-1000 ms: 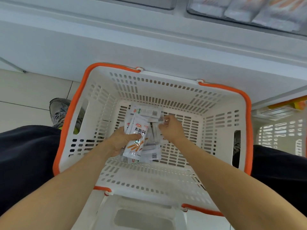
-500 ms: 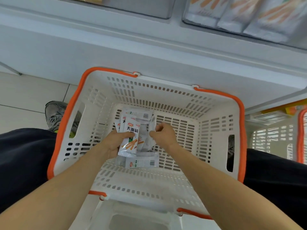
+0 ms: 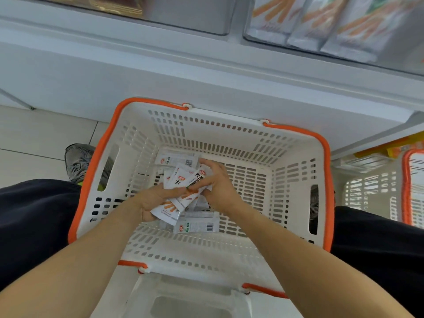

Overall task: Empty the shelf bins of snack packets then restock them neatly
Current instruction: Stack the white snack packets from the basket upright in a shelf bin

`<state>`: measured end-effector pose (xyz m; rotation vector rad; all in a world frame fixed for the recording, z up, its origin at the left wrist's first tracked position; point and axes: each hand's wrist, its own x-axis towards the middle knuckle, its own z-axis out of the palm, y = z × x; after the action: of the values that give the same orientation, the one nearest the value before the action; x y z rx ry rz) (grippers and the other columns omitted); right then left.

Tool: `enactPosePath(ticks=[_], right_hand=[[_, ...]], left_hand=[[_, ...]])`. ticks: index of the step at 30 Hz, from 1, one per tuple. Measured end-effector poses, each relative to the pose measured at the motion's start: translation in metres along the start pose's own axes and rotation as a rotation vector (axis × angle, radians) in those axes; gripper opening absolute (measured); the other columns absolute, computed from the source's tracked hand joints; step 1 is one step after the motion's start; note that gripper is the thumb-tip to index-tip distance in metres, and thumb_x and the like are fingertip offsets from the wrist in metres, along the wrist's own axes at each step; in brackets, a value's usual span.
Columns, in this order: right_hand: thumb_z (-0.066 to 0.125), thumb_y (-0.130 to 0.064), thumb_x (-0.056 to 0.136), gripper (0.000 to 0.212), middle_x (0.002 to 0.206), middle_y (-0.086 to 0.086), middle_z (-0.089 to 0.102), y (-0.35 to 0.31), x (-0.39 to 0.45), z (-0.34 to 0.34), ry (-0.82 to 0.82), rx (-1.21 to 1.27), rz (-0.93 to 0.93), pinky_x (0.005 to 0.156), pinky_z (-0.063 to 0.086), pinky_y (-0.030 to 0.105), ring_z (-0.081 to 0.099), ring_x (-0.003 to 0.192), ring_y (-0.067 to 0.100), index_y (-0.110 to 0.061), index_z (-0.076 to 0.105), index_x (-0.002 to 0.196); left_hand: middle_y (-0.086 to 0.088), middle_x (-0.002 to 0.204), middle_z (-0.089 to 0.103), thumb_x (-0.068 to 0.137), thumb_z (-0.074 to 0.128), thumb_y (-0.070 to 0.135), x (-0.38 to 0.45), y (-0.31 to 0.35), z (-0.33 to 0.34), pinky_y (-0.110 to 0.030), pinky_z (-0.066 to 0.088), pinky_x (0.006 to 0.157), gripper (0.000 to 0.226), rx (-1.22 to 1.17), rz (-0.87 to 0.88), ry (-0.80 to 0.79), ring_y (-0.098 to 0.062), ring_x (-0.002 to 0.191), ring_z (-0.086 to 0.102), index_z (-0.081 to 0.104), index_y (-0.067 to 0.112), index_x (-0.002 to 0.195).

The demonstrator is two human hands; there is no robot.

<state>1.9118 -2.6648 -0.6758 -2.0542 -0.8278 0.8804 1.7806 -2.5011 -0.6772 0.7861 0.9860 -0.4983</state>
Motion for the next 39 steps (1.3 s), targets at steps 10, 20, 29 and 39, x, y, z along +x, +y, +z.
enactPosePath(ticks=[10, 20, 29, 39], right_hand=[[0.088, -0.033, 0.074, 0.071, 0.125, 0.006, 0.060, 0.058, -0.028, 0.022, -0.448, -0.324, 0.481, 0.084, 0.050, 0.032, 0.058, 0.108, 0.024, -0.014, 0.052, 0.132], [0.071, -0.010, 0.087, 0.019, 0.101, 0.018, 0.067, 0.011, -0.019, -0.049, -0.446, 0.129, 0.729, 0.074, 0.063, 0.043, 0.073, 0.086, 0.032, -0.006, 0.055, 0.097], [0.071, -0.064, 0.078, 0.055, 0.115, 0.007, 0.061, -0.084, -0.039, -0.073, -0.116, 0.236, 0.435, 0.083, 0.060, 0.048, 0.064, 0.095, 0.023, -0.018, 0.051, 0.101], [0.076, -0.019, 0.090, 0.034, 0.099, 0.014, 0.077, -0.181, -0.081, -0.181, -0.020, 0.566, 0.413, 0.076, 0.062, 0.050, 0.076, 0.085, 0.031, -0.006, 0.059, 0.117]], left_hand=[[-0.021, 0.101, 0.074, 0.086, 0.072, 0.003, 0.008, -0.003, 0.003, -0.035, 0.060, 0.053, 0.030, -0.011, 0.012, 0.198, -0.024, 0.065, 0.073, 0.069, 0.000, 0.116], [-0.019, 0.094, 0.074, 0.083, 0.077, 0.008, 0.007, 0.001, 0.011, -0.039, 0.060, 0.057, 0.038, -0.146, 0.068, 0.302, -0.028, 0.063, 0.070, 0.069, 0.001, 0.120], [-0.022, 0.090, 0.075, 0.095, 0.061, 0.006, -0.054, 0.037, 0.082, -0.042, 0.062, 0.060, 0.018, -0.100, 0.297, 0.002, -0.031, 0.073, 0.074, 0.074, -0.001, 0.104], [-0.026, 0.131, 0.062, 0.078, 0.082, 0.029, -0.166, 0.098, 0.137, -0.053, 0.053, 0.095, 0.062, -0.115, 0.340, -0.303, -0.043, 0.118, 0.062, 0.063, 0.004, 0.132]])
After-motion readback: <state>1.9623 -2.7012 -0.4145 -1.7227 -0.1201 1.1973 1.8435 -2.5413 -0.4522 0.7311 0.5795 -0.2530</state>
